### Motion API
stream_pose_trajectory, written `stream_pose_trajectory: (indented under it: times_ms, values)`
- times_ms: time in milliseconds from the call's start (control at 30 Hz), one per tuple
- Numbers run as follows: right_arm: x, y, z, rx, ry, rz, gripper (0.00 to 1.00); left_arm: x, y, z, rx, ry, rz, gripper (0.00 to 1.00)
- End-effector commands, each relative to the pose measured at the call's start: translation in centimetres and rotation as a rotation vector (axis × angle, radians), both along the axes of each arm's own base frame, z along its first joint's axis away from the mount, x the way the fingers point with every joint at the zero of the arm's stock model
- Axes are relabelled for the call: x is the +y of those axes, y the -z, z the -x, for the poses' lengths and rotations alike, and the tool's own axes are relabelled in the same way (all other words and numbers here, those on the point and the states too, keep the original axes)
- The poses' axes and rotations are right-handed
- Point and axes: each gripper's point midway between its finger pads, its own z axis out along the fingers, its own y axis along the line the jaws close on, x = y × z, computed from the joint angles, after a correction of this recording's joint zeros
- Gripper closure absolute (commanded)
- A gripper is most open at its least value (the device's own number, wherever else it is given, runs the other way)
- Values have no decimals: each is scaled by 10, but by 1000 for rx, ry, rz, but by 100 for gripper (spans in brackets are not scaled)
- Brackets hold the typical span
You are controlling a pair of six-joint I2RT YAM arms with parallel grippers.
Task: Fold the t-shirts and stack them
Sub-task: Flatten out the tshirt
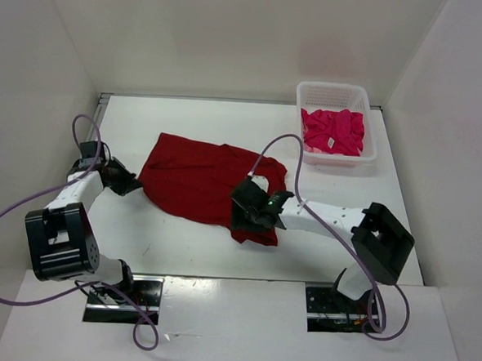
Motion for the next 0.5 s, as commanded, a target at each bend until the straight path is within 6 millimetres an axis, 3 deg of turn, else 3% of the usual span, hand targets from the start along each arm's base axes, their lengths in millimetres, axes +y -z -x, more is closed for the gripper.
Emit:
stream_pose_trajectory:
  times_ms: [0,67,133,167,267,367,400,467]
  values:
    - [13,1,-19,-62,-7,26,31,-7,-17,-12,-68,55,2,100]
    - [19,4,-23,-55,-8,37,31,-15,-18,-16,-68,72,8,100]
    - [18,10,-27,-62,3,61,39,-15,-18,-16,-68,72,8,100]
    - [20,7,-29,-67,3,53,56,-19,-18,-16,-68,84,9,100]
    - [17,6,-24,-50,-3,63,81,-21,-20,-20,-77,94,6,100]
    - [12,7,1,6,-44,47,94,-20,-21,-23,-80,94,5,100]
    - [9,7,11,31,-51,45,97,-19,-30,-30,-103,94,-2,100]
    - [16,-10,41,77,-123,-11,98,-17,-37,-37,-122,94,-8,100]
